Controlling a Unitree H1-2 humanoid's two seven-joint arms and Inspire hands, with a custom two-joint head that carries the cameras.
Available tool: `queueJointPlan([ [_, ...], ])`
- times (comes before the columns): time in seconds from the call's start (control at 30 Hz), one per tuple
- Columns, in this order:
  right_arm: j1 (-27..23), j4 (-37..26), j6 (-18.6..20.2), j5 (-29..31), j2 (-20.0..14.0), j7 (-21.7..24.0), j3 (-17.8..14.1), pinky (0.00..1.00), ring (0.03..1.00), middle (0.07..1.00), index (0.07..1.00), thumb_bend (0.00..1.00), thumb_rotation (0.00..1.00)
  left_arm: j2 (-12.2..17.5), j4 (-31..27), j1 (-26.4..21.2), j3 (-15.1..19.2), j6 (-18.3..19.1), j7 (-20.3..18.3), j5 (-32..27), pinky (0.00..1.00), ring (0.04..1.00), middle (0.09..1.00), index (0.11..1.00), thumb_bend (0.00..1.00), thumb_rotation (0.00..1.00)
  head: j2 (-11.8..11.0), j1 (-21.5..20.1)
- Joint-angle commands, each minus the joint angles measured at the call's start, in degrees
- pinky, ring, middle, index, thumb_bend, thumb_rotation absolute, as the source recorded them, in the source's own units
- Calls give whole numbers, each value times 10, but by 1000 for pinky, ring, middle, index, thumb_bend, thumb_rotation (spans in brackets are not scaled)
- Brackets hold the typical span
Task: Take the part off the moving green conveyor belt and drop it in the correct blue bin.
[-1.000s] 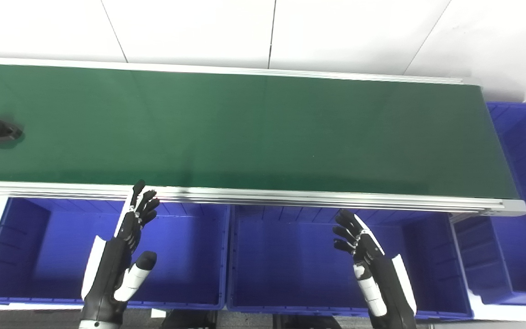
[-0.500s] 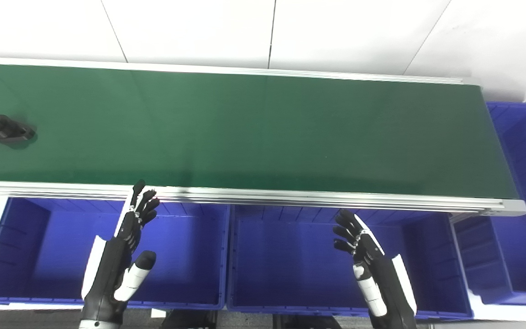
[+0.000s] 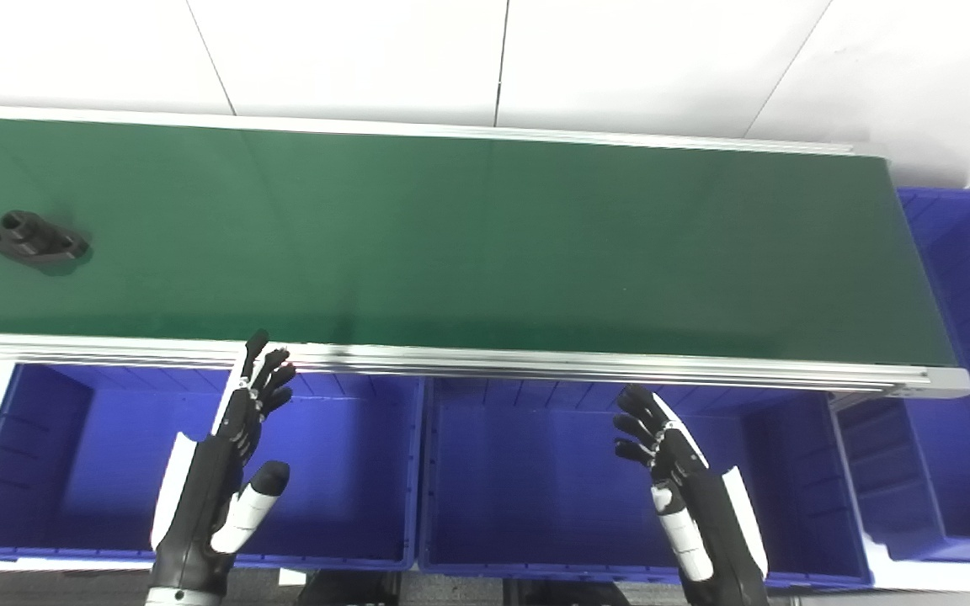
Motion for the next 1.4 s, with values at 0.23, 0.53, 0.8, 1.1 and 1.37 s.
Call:
queueJointPlan([
  [0.23,1,-15,-3,3,0,4,3,792,869,895,909,774,946,6,-14,-2,1,-7,-2,2,870,912,947,1000,662,947,1,0],
  [0.53,0,-17,-2,0,1,3,3,790,868,892,910,777,953,6,-17,-2,1,-4,-2,2,891,916,952,1000,666,943,2,-3],
  [0.8,0,-17,0,-1,1,3,3,792,869,894,911,791,954,6,-17,-2,2,-5,-1,2,883,909,948,1000,667,942,3,-4],
  [1.1,-1,-18,2,-4,0,4,4,787,864,891,910,793,955,7,-21,-1,2,2,-3,-2,888,913,951,1000,668,935,3,-5],
  [1.37,-2,-19,5,-3,3,4,4,793,869,893,911,794,951,7,-20,-3,2,4,-3,-2,893,914,950,1000,663,937,3,-6],
])
